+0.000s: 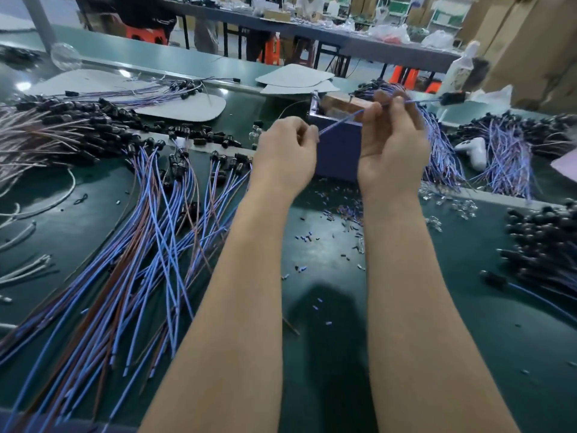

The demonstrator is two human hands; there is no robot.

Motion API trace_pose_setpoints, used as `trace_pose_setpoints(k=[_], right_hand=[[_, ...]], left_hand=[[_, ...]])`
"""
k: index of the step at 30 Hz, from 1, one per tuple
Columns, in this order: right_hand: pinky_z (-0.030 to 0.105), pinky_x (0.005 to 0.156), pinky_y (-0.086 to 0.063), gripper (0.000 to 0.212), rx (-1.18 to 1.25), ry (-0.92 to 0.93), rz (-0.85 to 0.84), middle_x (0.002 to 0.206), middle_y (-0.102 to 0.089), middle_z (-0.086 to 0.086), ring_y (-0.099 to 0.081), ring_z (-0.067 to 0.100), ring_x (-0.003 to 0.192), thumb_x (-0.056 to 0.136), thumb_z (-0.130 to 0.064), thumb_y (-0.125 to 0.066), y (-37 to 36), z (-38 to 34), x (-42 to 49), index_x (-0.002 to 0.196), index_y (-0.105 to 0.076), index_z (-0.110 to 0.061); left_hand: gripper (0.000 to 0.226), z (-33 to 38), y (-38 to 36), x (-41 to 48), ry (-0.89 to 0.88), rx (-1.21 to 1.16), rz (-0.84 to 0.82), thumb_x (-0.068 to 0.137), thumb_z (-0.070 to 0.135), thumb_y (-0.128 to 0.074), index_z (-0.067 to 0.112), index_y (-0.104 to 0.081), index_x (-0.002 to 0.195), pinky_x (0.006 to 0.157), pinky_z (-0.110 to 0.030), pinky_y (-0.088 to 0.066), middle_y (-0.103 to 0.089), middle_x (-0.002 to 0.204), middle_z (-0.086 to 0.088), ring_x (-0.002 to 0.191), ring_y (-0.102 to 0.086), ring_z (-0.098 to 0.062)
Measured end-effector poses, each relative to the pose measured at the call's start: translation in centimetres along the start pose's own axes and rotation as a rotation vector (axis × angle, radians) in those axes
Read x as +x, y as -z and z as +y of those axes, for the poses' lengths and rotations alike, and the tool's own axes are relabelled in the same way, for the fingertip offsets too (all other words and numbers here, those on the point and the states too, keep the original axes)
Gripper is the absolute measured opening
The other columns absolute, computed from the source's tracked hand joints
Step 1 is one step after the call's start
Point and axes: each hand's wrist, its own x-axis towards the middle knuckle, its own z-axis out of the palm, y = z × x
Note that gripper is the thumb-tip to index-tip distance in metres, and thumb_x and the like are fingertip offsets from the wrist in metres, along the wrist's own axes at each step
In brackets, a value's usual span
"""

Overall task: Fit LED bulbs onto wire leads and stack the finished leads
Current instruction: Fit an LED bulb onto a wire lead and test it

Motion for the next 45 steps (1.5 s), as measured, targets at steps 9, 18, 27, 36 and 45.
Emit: trace_pose_setpoints(k=[9,18,27,36,45], right_hand=[[0.027,0.057,-0.04,0.021,-0.71,0.172,0.025,0.065,-0.055,0.003,-0.048,0.013,0.058,0.097,-0.019,-0.052,7.2,-5.9,-1.0,0.078,-0.059,-0.012],[0.018,0.05,-0.045,0.024,-0.606,0.398,0.424,0.063,-0.056,0.002,-0.052,0.005,0.047,0.099,-0.014,-0.047,11.9,-6.3,0.0,0.077,-0.055,-0.017],[0.039,0.076,-0.052,0.017,-0.893,0.05,0.092,0.075,-0.061,0.011,-0.058,0.024,0.073,0.094,-0.005,-0.054,12.8,-2.5,-0.3,0.078,-0.057,-0.012],[0.015,0.051,-0.048,0.02,-0.569,0.183,0.383,0.062,-0.06,0.0,-0.057,0.002,0.047,0.095,-0.011,-0.054,14.1,-4.3,0.8,0.076,-0.054,-0.012],[0.015,0.056,-0.05,0.02,-0.664,0.029,0.218,0.068,-0.054,0.004,-0.054,0.006,0.055,0.094,-0.007,-0.054,14.0,-3.1,0.5,0.075,-0.053,-0.011]], left_hand=[[0.015,6.8,-7.4,-2.6,-0.285,-0.156,-0.167,0.094,0.02,-0.054,0.01,-0.065,0.093,0.075,-0.029,-0.049,-0.067,0.081,0.002,0.079,-0.062,-0.018],[0.018,1.9,-12.2,-5.0,-0.032,0.004,-0.19,0.096,0.022,-0.048,0.018,-0.064,0.102,0.093,-0.036,-0.039,-0.069,0.099,-0.001,0.096,-0.059,-0.025],[0.02,0.6,-13.4,-5.4,-0.059,-0.082,-0.176,0.094,0.016,-0.049,0.016,-0.068,0.102,0.091,-0.041,-0.044,-0.07,0.102,-0.005,0.099,-0.061,-0.028],[0.019,-0.2,-13.2,-5.4,0.077,0.038,-0.071,0.097,0.024,-0.047,0.019,-0.064,0.104,0.091,-0.033,-0.03,-0.066,0.106,0.0,0.102,-0.056,-0.023],[0.014,0.4,-13.4,-5.4,0.015,-0.175,-0.19,0.091,0.017,-0.058,0.01,-0.071,0.093,0.076,-0.024,-0.046,-0.07,0.083,-0.002,0.082,-0.064,-0.02]])
